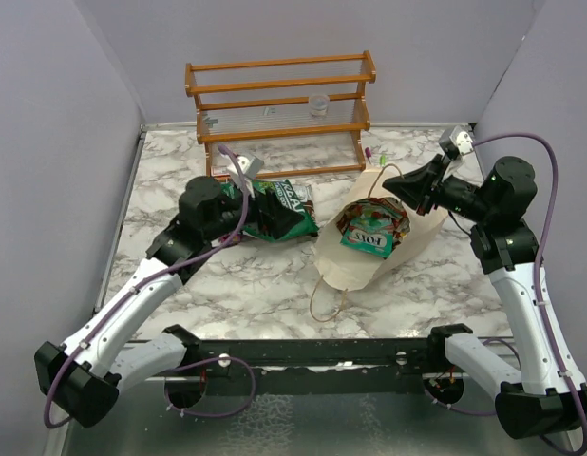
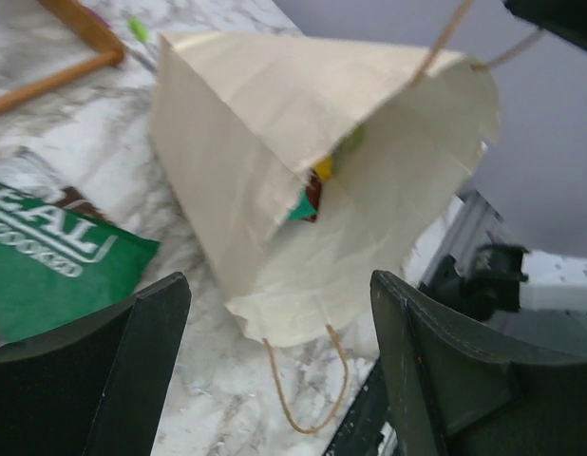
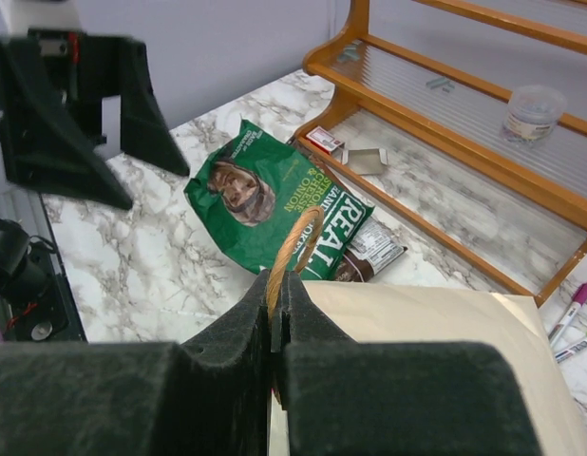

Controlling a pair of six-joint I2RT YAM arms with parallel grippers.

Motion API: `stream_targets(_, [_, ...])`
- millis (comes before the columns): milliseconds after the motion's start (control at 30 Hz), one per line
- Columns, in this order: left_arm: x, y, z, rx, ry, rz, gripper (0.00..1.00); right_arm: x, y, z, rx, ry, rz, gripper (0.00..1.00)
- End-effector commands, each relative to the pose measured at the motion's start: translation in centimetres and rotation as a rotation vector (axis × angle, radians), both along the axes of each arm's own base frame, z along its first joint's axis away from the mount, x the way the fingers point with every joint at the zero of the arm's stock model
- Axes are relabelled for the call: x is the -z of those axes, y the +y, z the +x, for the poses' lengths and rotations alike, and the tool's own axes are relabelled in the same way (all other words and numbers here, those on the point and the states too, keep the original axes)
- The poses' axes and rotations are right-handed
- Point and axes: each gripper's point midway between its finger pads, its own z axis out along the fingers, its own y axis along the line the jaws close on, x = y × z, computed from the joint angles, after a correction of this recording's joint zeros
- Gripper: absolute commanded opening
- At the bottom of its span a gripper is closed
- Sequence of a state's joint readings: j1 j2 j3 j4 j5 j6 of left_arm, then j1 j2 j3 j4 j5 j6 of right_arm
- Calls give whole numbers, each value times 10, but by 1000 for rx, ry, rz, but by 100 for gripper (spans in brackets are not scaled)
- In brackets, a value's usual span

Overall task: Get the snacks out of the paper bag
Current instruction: Adjust the paper bag at the center of the board.

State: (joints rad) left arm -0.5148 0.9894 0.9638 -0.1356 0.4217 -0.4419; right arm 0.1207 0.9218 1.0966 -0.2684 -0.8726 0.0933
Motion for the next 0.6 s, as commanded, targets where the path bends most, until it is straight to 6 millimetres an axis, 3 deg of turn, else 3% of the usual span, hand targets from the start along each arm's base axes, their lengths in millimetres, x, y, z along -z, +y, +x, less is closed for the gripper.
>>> stream_targets(0, [-6,-47,-44,164,-50,-85,75,-12,-3,3,39,-44,11,2])
stream_targets(167, [4,-87,-72,156,-179,-51,59,-14,-4,-3,40,-56,15,2])
stream_targets(267, [26,-113,-78,127,-232,46,47,-16,-5,-6,44,-63,16,2])
stream_targets(400, [61,-134,-60,52,-269,165,24,-18,-5,-9,43,-74,18,2])
stream_targets(567, [88,-159,-42,20,-351,212,22,-26,-5,-14,40,-96,26,2])
